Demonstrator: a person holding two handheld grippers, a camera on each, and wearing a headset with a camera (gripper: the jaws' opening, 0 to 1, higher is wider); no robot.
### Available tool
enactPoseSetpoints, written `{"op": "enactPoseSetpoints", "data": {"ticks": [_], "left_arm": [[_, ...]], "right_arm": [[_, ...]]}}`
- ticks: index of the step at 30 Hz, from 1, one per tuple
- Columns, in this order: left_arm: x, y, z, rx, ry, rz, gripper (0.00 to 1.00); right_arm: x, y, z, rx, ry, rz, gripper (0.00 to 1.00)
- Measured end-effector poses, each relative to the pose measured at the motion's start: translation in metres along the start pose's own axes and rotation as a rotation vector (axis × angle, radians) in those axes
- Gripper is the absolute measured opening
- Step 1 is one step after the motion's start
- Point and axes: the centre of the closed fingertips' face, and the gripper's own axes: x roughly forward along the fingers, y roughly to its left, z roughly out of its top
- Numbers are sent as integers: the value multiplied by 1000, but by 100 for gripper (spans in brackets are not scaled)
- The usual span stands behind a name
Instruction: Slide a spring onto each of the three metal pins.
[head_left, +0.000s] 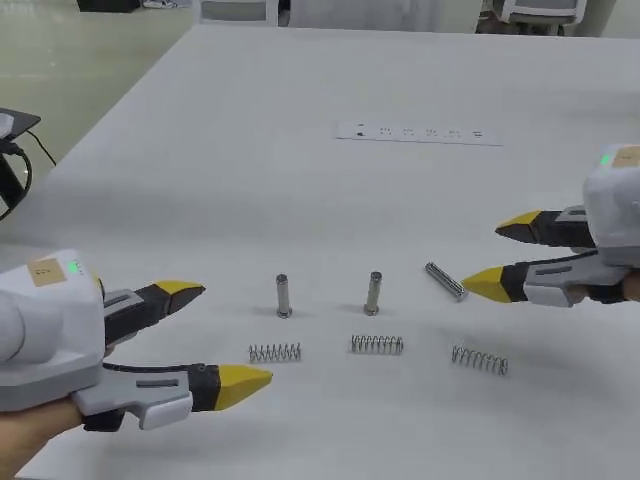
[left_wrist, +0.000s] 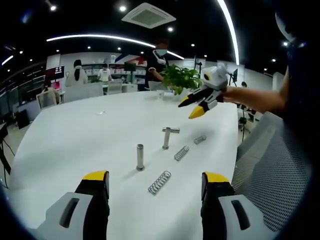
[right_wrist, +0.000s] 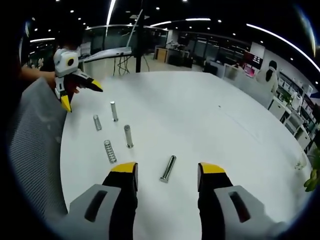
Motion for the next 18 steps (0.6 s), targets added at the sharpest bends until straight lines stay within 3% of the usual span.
{"op": "enactPoseSetpoints", "data": {"ticks": [18], "left_arm": [[2, 0, -2, -8, -1, -7, 71]], "right_arm": [[44, -2, -6, 16, 146, 31, 27]]}}
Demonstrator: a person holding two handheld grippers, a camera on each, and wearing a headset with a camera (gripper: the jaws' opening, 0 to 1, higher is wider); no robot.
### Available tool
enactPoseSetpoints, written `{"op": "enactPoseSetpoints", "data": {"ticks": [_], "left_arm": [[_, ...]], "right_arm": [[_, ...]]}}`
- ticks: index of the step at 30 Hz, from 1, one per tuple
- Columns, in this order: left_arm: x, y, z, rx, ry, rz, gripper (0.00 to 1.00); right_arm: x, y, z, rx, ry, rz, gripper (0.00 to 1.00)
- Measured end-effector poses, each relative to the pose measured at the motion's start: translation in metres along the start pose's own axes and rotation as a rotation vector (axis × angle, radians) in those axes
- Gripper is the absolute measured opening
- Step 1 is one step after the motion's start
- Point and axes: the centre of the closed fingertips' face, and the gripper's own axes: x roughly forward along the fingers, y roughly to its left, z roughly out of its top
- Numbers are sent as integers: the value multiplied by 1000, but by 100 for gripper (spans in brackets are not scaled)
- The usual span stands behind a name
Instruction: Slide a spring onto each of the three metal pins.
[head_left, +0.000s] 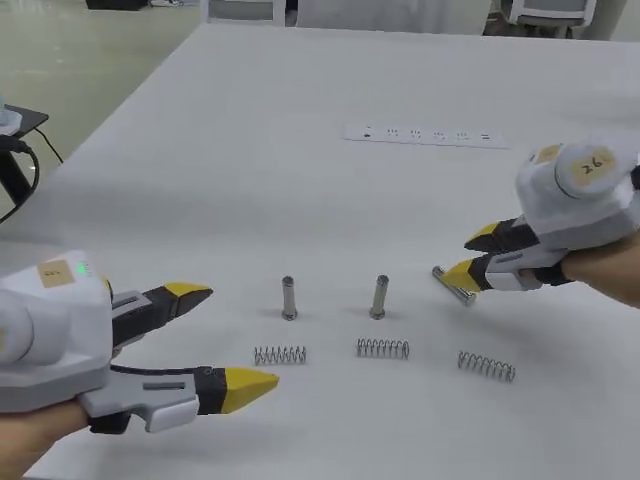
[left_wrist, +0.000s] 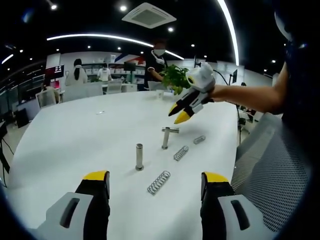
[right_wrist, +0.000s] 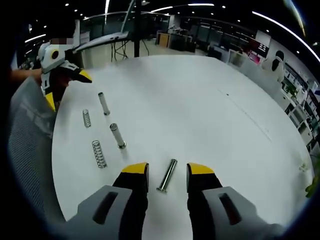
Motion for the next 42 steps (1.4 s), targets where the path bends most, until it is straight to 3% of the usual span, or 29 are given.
{"op": "enactPoseSetpoints", "data": {"ticks": [15, 42], "left_arm": [[1, 1, 0, -7, -3, -2, 70], [1, 0, -2, -1, 3, -8, 69]], "right_arm": [[25, -9, -12, 55, 121, -30, 14], [42, -10, -21, 165, 191, -31, 8]]}}
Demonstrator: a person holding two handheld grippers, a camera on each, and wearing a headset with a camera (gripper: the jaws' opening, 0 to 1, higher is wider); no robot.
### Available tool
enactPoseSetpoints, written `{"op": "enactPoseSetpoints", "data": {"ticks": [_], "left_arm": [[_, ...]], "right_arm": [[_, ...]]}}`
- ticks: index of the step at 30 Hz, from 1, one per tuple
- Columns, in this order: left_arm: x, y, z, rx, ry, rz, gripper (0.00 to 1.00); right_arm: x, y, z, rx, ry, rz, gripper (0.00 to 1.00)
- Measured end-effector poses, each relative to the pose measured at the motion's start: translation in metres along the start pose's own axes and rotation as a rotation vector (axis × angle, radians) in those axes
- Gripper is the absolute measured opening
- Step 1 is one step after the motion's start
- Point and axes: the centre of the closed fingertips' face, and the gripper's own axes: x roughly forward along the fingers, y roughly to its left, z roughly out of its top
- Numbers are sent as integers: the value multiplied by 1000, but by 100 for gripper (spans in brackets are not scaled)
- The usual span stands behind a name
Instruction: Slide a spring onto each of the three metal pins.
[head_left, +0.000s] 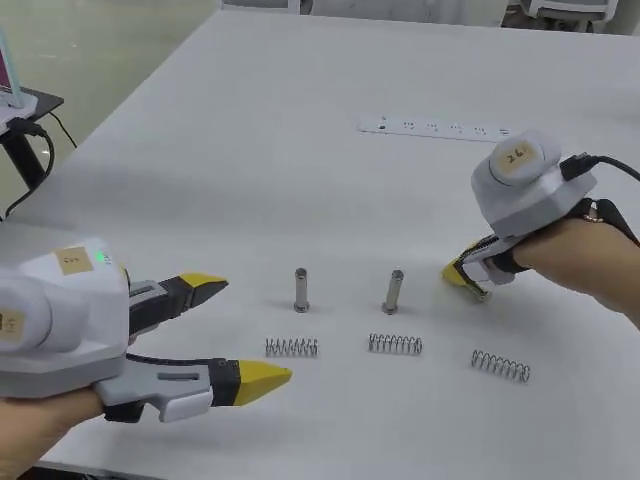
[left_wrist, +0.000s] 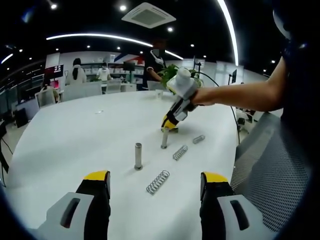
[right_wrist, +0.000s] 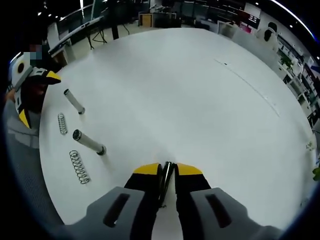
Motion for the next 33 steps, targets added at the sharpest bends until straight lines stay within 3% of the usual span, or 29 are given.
{"op": "enactPoseSetpoints", "data": {"ticks": [12, 33], "left_arm": [[0, 1, 0, 5, 1, -1, 69], [2, -5, -1, 20, 12, -13, 68]], "right_arm": [[-1, 1, -1, 39, 2, -9, 6], [-45, 3, 0, 35, -66, -33, 6]]}}
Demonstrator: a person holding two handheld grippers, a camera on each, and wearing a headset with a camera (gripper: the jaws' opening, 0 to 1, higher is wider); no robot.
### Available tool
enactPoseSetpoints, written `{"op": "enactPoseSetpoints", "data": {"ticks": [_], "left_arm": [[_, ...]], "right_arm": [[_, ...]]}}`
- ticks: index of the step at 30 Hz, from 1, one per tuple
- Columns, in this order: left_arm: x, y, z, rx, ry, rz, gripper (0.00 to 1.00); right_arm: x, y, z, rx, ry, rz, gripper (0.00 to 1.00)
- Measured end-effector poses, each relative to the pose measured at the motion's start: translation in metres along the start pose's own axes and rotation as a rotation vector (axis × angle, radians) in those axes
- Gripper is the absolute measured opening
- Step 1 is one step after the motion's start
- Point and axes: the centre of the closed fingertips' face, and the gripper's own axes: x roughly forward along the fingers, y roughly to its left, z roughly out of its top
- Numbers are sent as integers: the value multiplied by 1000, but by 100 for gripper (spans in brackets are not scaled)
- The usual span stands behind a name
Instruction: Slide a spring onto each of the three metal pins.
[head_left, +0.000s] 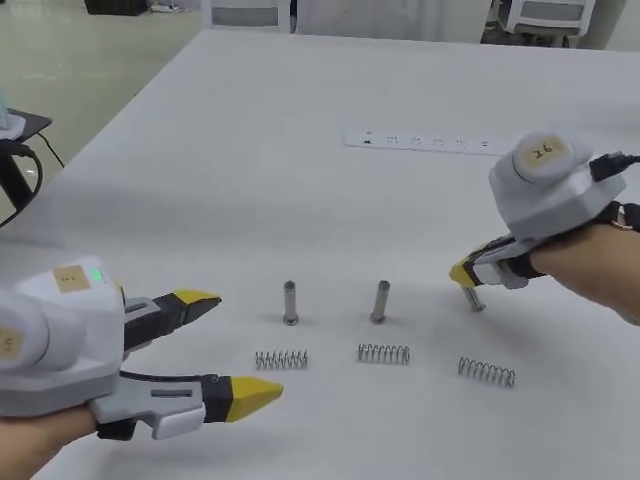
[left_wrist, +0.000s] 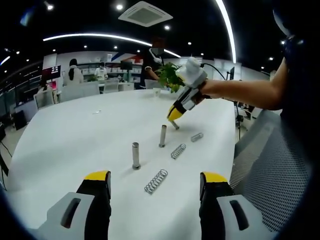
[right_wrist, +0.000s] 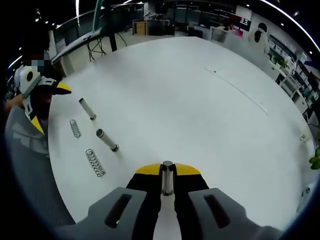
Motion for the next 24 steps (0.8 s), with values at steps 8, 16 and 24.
{"op": "enactPoseSetpoints", "data": {"ticks": [8, 16, 24], "left_arm": [[-1, -1, 1, 4, 2, -1, 68], [0, -2, 1, 7, 3, -3, 68], [-1, -3, 1, 11, 4, -5, 68]], "right_arm": [[-9, 4, -5, 22, -15, 5, 6], [-17, 5, -11, 21, -31, -2, 6], [-21, 6, -15, 16, -36, -4, 6]]}}
